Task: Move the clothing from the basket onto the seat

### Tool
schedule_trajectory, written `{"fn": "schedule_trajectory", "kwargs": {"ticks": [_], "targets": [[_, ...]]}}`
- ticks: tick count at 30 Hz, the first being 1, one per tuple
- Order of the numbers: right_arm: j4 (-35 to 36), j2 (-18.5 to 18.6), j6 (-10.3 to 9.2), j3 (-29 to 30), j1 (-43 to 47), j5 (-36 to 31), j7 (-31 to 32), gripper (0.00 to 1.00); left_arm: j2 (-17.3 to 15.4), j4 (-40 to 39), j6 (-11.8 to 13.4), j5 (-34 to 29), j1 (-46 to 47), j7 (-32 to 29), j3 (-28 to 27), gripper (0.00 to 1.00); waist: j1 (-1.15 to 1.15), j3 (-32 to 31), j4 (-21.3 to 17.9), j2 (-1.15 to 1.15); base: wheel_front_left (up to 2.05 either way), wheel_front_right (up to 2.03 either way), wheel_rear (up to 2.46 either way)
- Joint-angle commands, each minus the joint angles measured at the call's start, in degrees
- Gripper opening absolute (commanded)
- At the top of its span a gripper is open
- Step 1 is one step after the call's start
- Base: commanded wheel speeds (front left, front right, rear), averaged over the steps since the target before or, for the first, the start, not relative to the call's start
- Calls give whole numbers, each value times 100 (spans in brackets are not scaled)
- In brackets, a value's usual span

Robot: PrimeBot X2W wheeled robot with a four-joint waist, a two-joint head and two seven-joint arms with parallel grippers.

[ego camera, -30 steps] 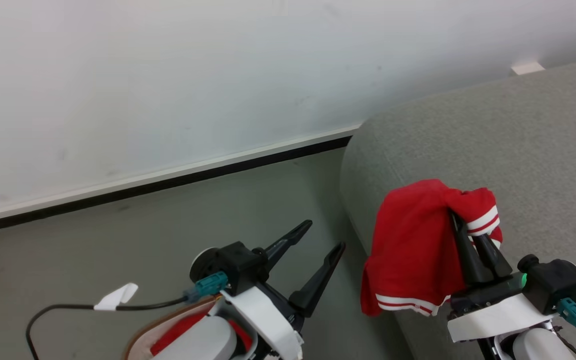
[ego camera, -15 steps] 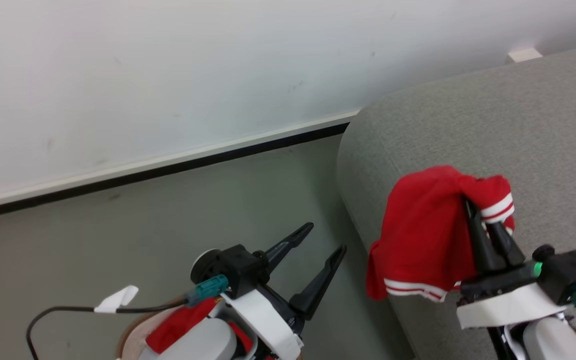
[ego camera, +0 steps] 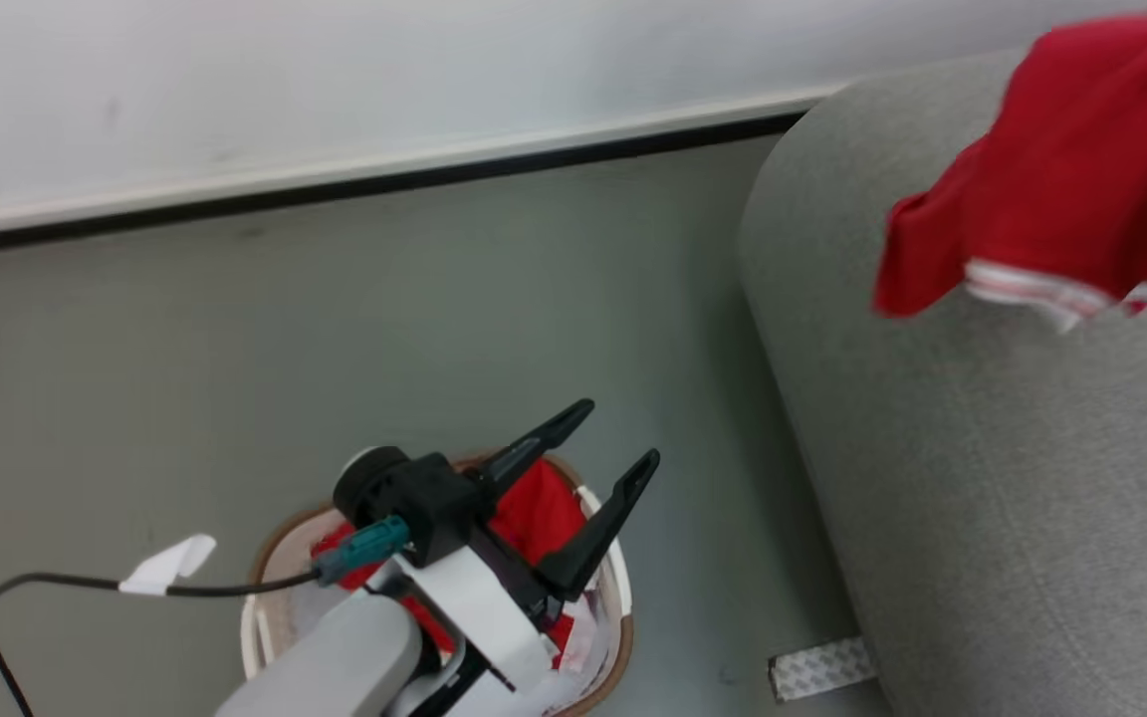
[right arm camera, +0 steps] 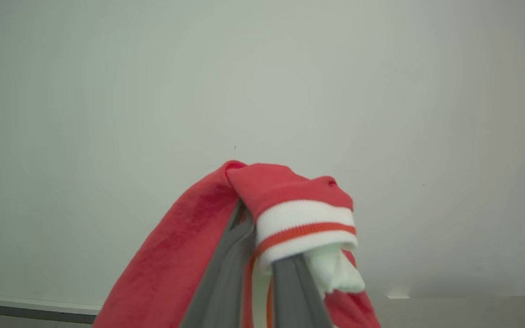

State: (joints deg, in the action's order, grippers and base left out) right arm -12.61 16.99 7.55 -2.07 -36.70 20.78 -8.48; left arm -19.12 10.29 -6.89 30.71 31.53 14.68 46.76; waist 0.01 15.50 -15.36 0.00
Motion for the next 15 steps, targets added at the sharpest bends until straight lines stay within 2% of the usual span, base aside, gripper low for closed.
{"fn": "schedule_trajectory", "kwargs": {"ticks": [1,11,15], "targets": [[-108,260,-12,158,-382,59,157,0,-130,-79,-8,-23,101,-11,-12,100,-1,464,280,0,0,0,0],[-596,995,-12,1043,-1289,-306,818,0,-535,-404,-48,-6,344,-8,-36,100,-1,1318,678,0,0,0,0],[-1053,1049,-12,1569,-1196,-535,1010,0,-615,-470,-47,76,391,3,-97,100,-1,1592,766,0,0,0,0]]}}
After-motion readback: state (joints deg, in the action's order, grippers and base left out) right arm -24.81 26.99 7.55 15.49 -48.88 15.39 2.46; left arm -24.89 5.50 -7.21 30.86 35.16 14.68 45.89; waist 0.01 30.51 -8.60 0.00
